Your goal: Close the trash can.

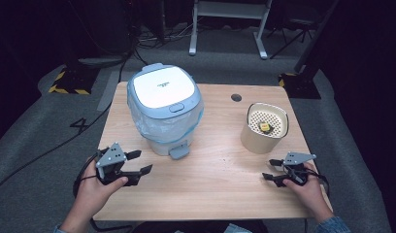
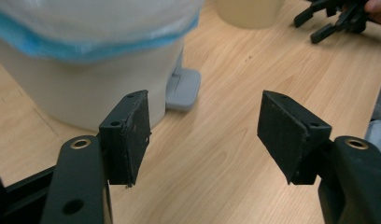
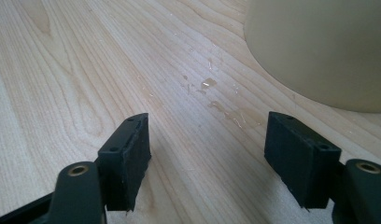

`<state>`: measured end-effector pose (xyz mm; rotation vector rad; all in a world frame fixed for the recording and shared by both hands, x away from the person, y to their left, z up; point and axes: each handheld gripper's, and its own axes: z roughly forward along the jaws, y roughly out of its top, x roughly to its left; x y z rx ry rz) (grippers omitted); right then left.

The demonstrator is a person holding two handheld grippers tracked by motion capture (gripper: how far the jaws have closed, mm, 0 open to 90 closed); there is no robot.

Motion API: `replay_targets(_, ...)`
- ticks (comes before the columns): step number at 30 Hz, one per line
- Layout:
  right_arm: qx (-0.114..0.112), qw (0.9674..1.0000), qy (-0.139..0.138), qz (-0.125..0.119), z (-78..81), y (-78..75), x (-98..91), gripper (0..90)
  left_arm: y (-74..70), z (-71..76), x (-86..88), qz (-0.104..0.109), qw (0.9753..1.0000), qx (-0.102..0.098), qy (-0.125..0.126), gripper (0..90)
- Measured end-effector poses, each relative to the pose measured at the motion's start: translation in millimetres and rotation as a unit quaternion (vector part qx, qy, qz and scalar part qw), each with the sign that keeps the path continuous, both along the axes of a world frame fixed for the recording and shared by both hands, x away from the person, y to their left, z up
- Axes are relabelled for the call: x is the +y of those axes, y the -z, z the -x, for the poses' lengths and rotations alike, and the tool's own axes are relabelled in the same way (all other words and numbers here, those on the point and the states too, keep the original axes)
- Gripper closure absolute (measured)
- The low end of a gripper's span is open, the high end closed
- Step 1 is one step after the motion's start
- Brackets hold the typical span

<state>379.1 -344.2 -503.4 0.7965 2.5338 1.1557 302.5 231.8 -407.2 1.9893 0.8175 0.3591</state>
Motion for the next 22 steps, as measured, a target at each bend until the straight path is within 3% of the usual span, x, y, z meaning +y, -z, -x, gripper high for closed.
replay_targets(4,0.0,1.0,0.0,0.0,0.0,0.0,0.0,31.3,20.3,-0.9,0.8,0.003,0.9997,0.013,-0.021,34.9)
replay_targets(9,0.0,1.0,0.0,0.0,0.1,0.0,0.1,31.3,41.5,-1.4,-0.9,-0.022,0.9985,0.018,-0.046,34.6)
replay_targets(14,-0.001,1.0,0.0,0.001,0.1,0.0,0.1,31.3,63.3,-1.8,-3.9,-0.028,0.9976,0.024,-0.059,33.4)
replay_targets(16,-0.001,1.0,0.0,0.001,0.0,0.0,0.0,31.3,72.0,-0.6,-5.6,-0.027,0.9963,0.031,-0.075,33.4)
replay_targets(22,-0.001,1.0,0.0,0.001,0.0,0.0,0.1,31.3,89.9,-1.3,-9.8,-0.039,0.9955,0.051,-0.07,32.8)
